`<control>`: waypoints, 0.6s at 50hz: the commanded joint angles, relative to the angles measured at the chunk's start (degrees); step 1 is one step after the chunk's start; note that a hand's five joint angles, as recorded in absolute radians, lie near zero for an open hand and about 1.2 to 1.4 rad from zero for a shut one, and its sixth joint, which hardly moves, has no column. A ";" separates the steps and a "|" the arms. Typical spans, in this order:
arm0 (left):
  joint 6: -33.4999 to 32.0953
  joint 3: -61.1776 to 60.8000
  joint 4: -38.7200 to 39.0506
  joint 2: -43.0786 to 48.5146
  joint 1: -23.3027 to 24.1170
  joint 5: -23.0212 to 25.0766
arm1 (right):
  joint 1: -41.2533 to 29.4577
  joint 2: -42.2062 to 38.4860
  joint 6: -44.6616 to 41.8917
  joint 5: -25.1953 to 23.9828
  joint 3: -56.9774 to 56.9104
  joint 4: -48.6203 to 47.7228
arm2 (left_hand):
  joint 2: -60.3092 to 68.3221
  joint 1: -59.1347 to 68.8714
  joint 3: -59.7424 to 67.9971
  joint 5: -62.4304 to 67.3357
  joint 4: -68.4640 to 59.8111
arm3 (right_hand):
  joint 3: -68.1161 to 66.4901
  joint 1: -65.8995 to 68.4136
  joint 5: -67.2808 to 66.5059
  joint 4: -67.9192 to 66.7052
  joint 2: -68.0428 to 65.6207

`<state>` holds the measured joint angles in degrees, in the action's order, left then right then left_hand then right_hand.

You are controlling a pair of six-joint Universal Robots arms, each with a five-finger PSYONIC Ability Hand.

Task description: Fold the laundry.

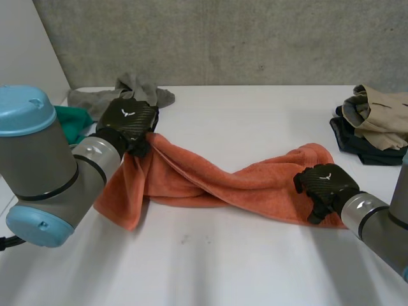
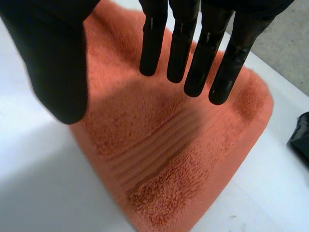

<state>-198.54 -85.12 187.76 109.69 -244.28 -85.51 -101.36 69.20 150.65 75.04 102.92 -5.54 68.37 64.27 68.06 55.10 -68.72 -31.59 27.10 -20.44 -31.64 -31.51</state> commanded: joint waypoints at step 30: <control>-0.19 0.13 -0.55 0.08 -1.20 0.00 | 0.47 -10.92 -1.33 -1.57 -11.87 -4.13 | 11.63 15.73 11.94 14.90 -11.28 | -48.41 52.90 -49.56 -48.36 -48.49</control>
<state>-198.70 -84.79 187.31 110.00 -245.45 -85.57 -100.80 58.45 148.83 73.42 93.17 -10.16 68.37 64.27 68.07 55.10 -68.72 -67.93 57.19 -36.14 -68.07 -67.38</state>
